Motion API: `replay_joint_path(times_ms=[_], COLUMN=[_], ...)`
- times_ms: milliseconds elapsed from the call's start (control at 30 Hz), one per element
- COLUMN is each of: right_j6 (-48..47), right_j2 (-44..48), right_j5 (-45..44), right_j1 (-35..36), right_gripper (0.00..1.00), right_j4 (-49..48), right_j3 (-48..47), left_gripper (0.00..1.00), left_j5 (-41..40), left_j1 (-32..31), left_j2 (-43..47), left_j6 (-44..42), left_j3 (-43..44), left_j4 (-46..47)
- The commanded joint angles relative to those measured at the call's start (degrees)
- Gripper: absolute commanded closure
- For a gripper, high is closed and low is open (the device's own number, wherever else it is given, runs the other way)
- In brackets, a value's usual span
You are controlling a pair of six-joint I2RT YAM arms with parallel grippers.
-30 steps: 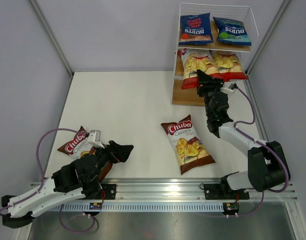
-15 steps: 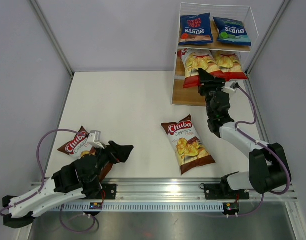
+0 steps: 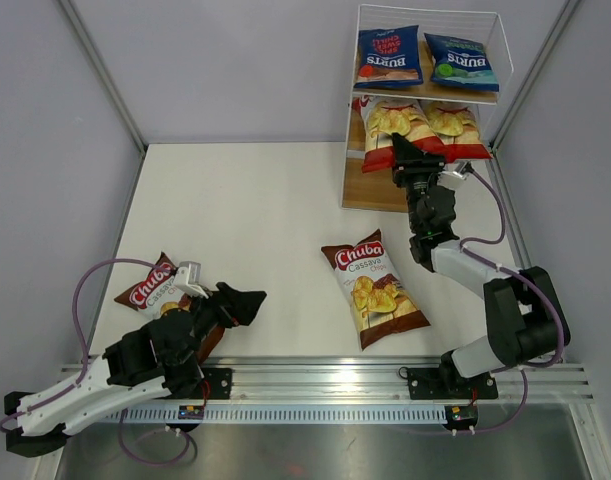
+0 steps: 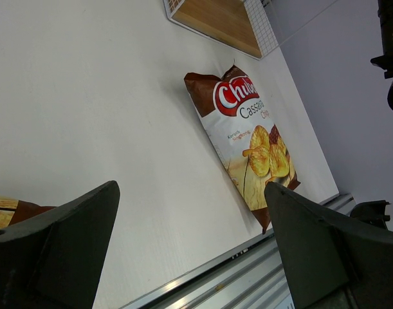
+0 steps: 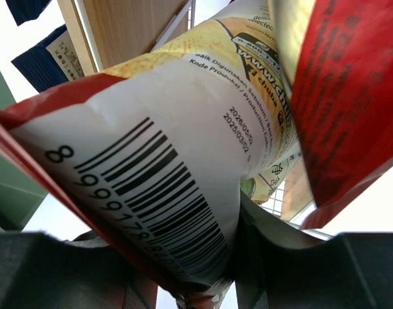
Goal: Place and organize the chips bags onto the shelf
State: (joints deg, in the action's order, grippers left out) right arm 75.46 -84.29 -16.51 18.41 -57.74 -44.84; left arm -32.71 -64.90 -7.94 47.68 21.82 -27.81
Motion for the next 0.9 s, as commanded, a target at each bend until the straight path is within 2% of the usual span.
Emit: replay_joint_path(times_ms=[0, 400, 667, 867], right_j6=[0.2, -3.7, -3.4, -2.3], right_j2=[-1.1, 3.3, 4.9, 4.9], right_j5=[3.8, 2.6, 2.5, 2.9], right_j1=[0.0, 0.0, 0.0, 0.0], right_gripper=[0.82, 0.82, 0.83, 0.83], right_j4=[-15.6, -13.5, -14.9, -19.6], right_j3=[-2.9, -2.4, 0.4, 4.7], left_gripper=[0.01, 0.01, 0.01, 0.01], left_j5=[0.2, 0.5, 0.9, 1.1], left_j1=[-0.1, -0.1, -0.1, -0.2], left_j2=[0.7, -0.1, -0.8, -0.7], left_j6=[-0.2, -0.4, -0.4, -0.2], left_j3=[0.0, -0.2, 0.1, 0.0], left_j4=[0.6, 1.5, 1.9, 1.9])
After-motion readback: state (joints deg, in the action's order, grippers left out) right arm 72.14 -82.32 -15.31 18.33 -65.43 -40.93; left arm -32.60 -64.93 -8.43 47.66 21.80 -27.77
